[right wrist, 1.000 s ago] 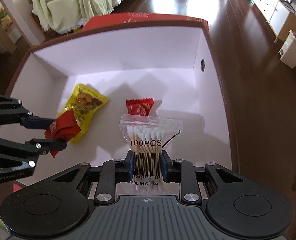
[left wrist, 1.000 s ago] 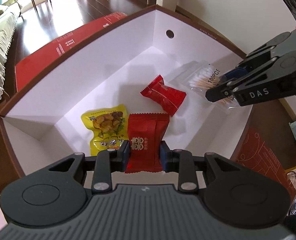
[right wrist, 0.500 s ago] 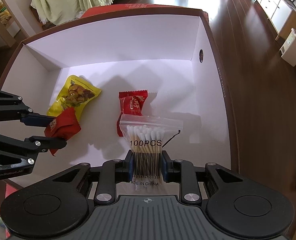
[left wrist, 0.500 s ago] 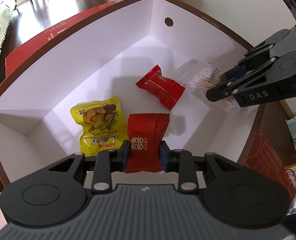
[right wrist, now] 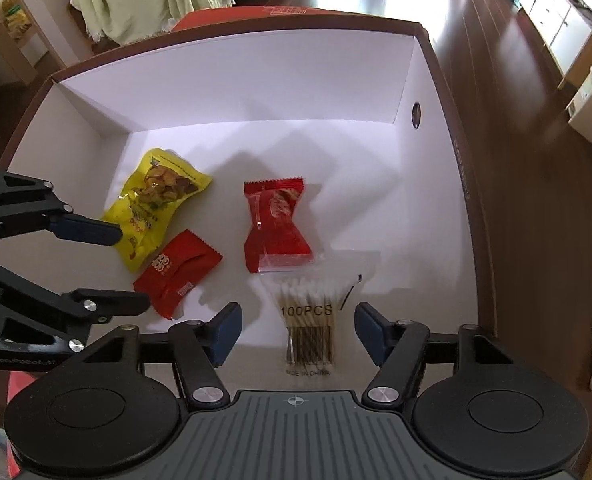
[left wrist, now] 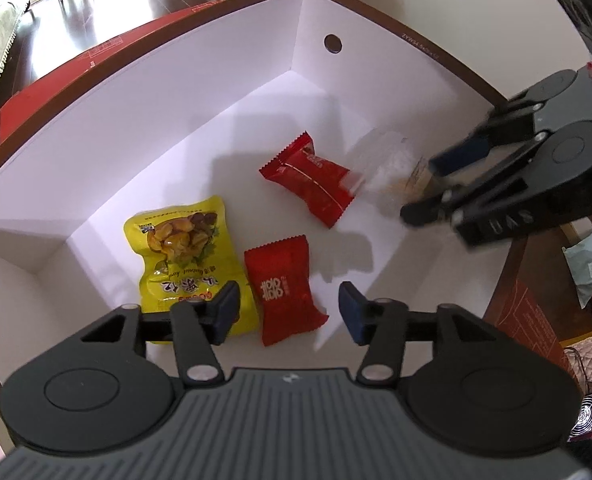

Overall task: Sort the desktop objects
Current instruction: 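Open both tools to release the swab bag and red packet in the box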

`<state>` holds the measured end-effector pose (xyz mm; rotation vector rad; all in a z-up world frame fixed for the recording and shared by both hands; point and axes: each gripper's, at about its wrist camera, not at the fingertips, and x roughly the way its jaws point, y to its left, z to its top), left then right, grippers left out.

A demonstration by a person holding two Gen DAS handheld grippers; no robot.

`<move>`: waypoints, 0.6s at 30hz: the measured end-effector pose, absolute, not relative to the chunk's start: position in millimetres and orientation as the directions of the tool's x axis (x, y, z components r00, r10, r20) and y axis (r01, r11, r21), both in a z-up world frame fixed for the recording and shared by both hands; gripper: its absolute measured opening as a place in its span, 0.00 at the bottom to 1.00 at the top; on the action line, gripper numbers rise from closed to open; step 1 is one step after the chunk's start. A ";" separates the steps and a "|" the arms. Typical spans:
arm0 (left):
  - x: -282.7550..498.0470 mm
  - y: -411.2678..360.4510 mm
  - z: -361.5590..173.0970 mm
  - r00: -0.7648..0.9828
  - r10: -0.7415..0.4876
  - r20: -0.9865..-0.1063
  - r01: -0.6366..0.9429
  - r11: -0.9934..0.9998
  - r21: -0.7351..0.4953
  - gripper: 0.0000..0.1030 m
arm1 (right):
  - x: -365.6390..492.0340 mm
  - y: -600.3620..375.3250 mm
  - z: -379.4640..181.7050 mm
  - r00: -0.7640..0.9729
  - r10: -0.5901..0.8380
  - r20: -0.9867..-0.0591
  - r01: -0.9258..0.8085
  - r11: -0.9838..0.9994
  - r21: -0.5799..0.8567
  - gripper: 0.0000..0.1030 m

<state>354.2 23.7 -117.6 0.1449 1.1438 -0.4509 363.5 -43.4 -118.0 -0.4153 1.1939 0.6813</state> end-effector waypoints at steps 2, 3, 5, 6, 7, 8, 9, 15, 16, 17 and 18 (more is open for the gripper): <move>353.4 25.1 -116.0 0.334 -0.268 -0.904 0.410 0.904 -0.117 0.49 | 364.6 -43.3 -116.6 0.199 0.265 -0.944 -0.674 0.735 0.065 0.64; 353.0 26.1 -114.9 0.333 -0.266 -0.905 0.405 0.907 -0.117 0.49 | 364.9 -43.4 -115.6 0.196 0.266 -0.944 -0.673 0.737 0.068 0.64; 351.6 27.2 -112.6 0.330 -0.258 -0.908 0.396 0.911 -0.115 0.49 | 365.4 -43.6 -113.8 0.189 0.270 -0.944 -0.670 0.738 0.077 0.64; 350.6 27.5 -111.5 0.330 -0.252 -0.910 0.391 0.914 -0.112 0.49 | 365.4 -43.9 -113.2 0.187 0.270 -0.945 -0.669 0.739 0.079 0.64; 349.7 28.2 -110.5 0.329 -0.247 -0.911 0.386 0.916 -0.109 0.49 | 365.3 -44.0 -112.5 0.185 0.270 -0.945 -0.669 0.739 0.080 0.64; 348.9 29.1 -109.5 0.327 -0.242 -0.913 0.381 0.918 -0.107 0.49 | 364.9 -44.0 -111.8 0.183 0.269 -0.946 -0.670 0.738 0.080 0.64; 348.0 29.8 -108.6 0.326 -0.235 -0.916 0.374 0.922 -0.104 0.49 | 364.5 -44.2 -111.0 0.182 0.269 -0.946 -0.671 0.737 0.080 0.64; 344.0 34.2 -102.0 0.328 -0.210 -0.921 0.339 0.936 -0.093 0.49 | 358.5 -45.7 -105.9 0.180 0.275 -0.944 -0.670 0.737 0.087 0.64; 343.3 34.3 -100.7 0.329 -0.204 -0.922 0.336 0.938 -0.088 0.49 | 357.1 -46.0 -104.7 0.181 0.278 -0.944 -0.670 0.737 0.089 0.64; 342.6 34.3 -99.4 0.331 -0.198 -0.922 0.333 0.939 -0.082 0.49 | 355.9 -46.2 -103.3 0.181 0.281 -0.942 -0.670 0.736 0.091 0.64; 341.7 34.1 -98.0 0.333 -0.193 -0.923 0.330 0.941 -0.078 0.49 | 354.5 -46.4 -102.0 0.181 0.285 -0.941 -0.671 0.736 0.094 0.64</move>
